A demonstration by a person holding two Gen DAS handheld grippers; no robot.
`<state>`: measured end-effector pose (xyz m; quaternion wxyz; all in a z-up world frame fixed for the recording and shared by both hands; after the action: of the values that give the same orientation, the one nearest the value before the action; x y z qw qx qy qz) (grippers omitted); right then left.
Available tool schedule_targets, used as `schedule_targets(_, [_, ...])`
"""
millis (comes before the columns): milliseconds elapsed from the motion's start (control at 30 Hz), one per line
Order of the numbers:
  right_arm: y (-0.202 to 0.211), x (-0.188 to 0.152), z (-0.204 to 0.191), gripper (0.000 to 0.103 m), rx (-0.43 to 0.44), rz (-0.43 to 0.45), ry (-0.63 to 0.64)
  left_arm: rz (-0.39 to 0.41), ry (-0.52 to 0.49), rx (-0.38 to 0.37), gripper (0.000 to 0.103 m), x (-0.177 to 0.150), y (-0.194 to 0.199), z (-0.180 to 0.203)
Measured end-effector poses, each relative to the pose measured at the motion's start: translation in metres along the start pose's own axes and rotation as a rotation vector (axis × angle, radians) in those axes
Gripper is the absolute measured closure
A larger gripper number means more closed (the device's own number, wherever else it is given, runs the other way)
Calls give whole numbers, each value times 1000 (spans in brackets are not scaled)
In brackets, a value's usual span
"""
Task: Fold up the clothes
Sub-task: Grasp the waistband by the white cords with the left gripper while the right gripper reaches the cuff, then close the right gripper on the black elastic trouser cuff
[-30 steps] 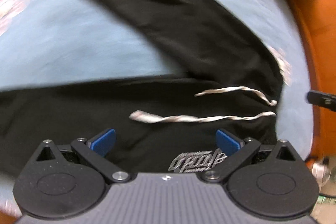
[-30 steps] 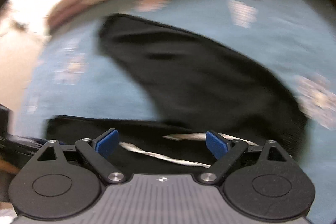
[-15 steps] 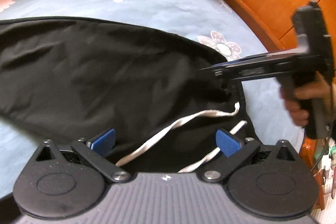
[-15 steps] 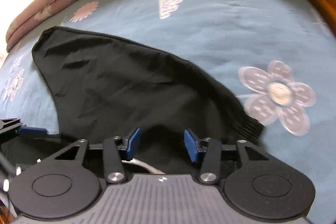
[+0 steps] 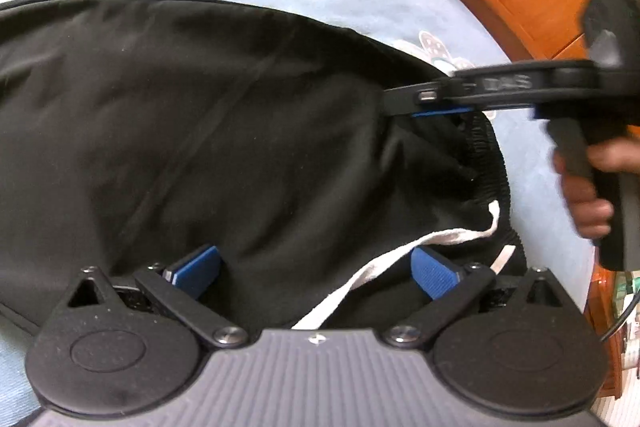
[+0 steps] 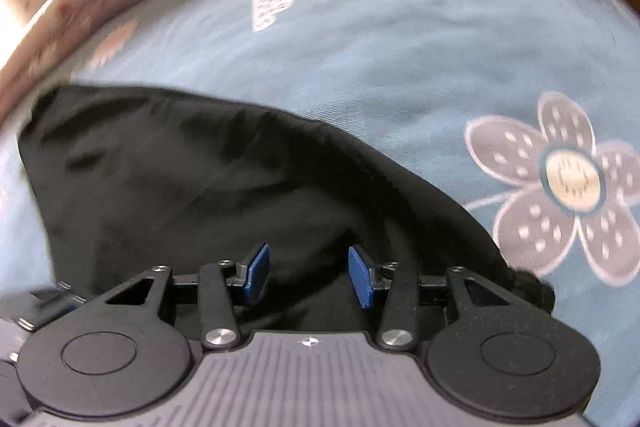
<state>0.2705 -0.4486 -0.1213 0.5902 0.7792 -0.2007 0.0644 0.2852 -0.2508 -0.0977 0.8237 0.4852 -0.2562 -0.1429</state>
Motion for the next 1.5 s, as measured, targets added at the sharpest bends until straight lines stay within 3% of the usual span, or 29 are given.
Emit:
schedule_targets(133, [26,-7,18,52,-22,21,-67,30,16,-43,2,9,8,1])
schedule_targets(233, [21,-10,36,52,-18,3,-111,35,2,-43,2,17,3,4])
schedule_targets(400, [11,-7,49,61,-69,12,-133,18,-14,-39,2,25,-3,9])
schedule_targets(500, [35,-11,44,57,-76,81,-128,25,-52,-48,2,30,-4,17])
schedule_targets(633, [35,-18,48,51,-76,58,-159,-18,-85,-85,1,32,-26,27])
schedule_targets(733, [35,-25,50,51,-73,45,-197,-1,-137,-47,1,25,-31,34])
schedule_targets(833, [50,-36,45,44,-64,53,-248,22,-127,-20,2,21,-18,39])
schedule_targets(933, [64,-51,36,42,-84,43,-269,58,-52,-66,2,8,6,42])
schedule_targets(1133, [69,-81,3,37,-77,-50,-277,13,92,-92,2,-53,36,40])
schedule_targets(1333, [61,-70,-66,38,-12,-82,-123,53,232,-17,2,-93,66,2])
schedule_targets(1500, [56,-41,-131,38,0,-80,82,131,341,72,2,-113,100,-49])
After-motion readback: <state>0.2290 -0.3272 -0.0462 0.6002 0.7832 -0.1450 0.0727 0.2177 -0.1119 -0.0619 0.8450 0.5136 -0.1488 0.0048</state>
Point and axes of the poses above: each gripper's, at about its wrist camera, not at the fingertips, and y roughly against the way its jaws point, z to its right, x to its top, the point moved 3 cm from there along -y, roughly the way its jaws point, and after that the axes turned 6 degrees about -z, right-handed, at the moved point
